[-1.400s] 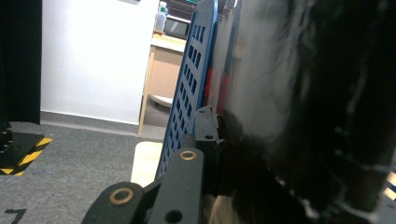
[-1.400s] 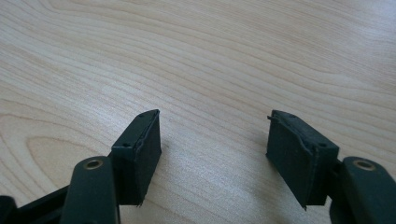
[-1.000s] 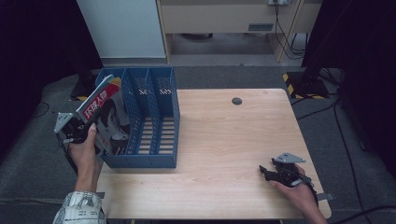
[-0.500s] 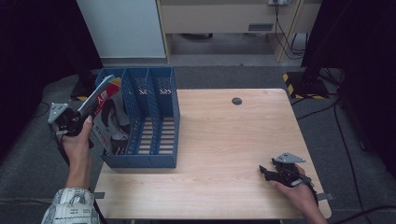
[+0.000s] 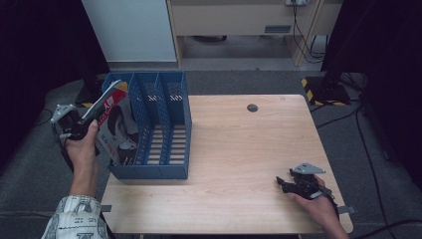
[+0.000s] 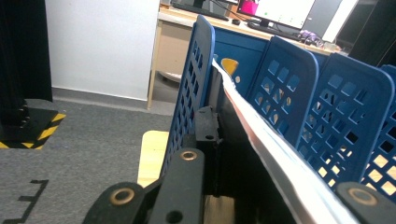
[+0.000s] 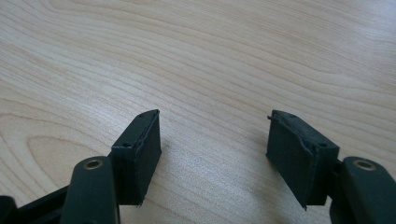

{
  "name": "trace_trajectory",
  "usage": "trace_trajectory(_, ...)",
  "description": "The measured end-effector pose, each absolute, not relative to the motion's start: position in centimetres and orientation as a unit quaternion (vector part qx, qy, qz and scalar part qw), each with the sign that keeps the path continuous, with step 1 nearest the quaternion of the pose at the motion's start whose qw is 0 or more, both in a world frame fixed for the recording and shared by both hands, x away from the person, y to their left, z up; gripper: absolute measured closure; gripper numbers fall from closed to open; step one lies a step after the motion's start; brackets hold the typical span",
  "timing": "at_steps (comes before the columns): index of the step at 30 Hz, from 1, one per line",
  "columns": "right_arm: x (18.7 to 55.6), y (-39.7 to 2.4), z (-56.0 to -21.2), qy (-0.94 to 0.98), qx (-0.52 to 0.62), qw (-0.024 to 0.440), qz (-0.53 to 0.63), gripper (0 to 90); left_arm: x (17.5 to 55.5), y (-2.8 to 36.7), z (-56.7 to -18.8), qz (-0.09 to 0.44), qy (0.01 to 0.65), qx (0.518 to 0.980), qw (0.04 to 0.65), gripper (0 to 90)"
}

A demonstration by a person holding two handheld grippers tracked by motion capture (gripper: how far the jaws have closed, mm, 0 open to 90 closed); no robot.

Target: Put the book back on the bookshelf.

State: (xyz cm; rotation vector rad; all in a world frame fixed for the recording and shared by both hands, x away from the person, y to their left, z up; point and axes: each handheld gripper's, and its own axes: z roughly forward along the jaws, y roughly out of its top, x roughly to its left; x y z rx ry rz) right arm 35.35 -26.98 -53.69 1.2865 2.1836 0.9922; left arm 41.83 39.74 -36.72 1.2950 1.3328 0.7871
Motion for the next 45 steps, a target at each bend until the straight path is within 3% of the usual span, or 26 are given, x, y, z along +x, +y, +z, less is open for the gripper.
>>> trace_trajectory(22, 35.3, -27.0, -53.7, 0.785, 0.462, 0.208, 0.357, 35.0, 40.8, 39.4, -36.0, 0.375, 0.531, 0.508, 0.565, 86.6)
trace_trajectory(45, 35.3, -27.0, -53.7, 0.785, 0.462, 0.209, 0.357, 35.0, 41.4, 39.1, -37.7, 0.380, 0.529, 0.493, 0.576, 86.4)
